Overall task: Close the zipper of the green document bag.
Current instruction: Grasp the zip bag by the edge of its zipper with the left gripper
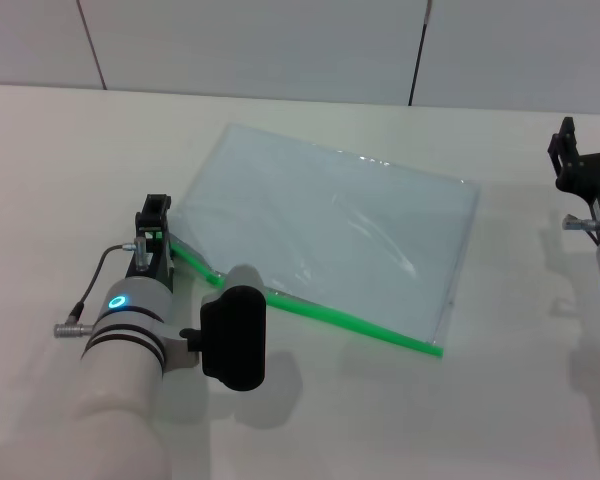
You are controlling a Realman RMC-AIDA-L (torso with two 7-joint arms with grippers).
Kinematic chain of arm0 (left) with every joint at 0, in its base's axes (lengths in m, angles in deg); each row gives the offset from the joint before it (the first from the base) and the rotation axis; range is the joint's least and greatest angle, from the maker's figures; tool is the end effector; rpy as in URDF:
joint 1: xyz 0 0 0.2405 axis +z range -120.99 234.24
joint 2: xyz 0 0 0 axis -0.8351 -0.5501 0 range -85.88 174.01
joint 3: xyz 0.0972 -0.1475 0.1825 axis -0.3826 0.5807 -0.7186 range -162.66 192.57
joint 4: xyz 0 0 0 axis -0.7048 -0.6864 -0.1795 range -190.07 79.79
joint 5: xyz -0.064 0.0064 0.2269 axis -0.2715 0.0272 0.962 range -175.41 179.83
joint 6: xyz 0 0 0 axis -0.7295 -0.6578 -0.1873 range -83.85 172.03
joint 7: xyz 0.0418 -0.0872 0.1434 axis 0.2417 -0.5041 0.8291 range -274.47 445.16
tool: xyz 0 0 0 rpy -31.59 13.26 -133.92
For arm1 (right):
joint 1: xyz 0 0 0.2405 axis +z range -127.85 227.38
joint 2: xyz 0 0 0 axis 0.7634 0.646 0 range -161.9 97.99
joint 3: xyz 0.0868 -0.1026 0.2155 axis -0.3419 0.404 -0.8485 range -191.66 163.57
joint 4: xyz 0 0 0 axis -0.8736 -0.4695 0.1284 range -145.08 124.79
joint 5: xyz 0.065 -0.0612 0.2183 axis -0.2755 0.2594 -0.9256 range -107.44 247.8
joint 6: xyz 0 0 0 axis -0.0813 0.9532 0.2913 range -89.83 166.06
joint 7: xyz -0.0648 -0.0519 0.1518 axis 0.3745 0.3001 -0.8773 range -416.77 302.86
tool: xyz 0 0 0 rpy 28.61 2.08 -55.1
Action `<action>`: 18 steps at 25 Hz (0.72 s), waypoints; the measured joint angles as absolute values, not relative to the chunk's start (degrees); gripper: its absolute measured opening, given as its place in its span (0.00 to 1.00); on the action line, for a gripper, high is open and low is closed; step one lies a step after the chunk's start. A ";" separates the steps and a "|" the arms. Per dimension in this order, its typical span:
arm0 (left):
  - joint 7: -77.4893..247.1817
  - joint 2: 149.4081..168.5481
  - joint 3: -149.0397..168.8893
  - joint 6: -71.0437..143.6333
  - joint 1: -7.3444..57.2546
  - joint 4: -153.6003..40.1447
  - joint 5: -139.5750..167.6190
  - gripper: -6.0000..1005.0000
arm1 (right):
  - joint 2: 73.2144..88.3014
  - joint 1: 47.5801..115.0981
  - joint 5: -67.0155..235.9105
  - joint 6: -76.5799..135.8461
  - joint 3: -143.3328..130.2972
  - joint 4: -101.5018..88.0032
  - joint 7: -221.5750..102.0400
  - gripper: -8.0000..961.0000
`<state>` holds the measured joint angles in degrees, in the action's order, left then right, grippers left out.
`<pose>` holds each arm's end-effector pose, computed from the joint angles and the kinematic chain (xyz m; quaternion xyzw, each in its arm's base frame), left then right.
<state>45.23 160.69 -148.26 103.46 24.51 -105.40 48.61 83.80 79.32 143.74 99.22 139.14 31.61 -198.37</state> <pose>-0.2709 0.3545 -0.1308 -0.7518 0.1870 0.3543 0.5238 0.2677 0.3946 -0.0720 -0.6473 0.2822 0.2109 0.6759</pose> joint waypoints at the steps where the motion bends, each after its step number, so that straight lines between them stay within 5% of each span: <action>1: 45.38 160.69 -148.26 103.36 24.50 -105.27 48.63 0.67 | 83.80 79.32 143.74 99.20 139.14 31.61 -198.37 0.76; 18: 44.06 160.98 -148.34 103.36 23.38 -102.06 49.62 0.67 | 83.88 79.53 143.74 98.87 139.52 32.21 -198.37 0.76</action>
<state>44.06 160.98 -148.34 103.36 23.38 -102.06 49.62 83.88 79.53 143.74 98.87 139.52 32.21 -198.37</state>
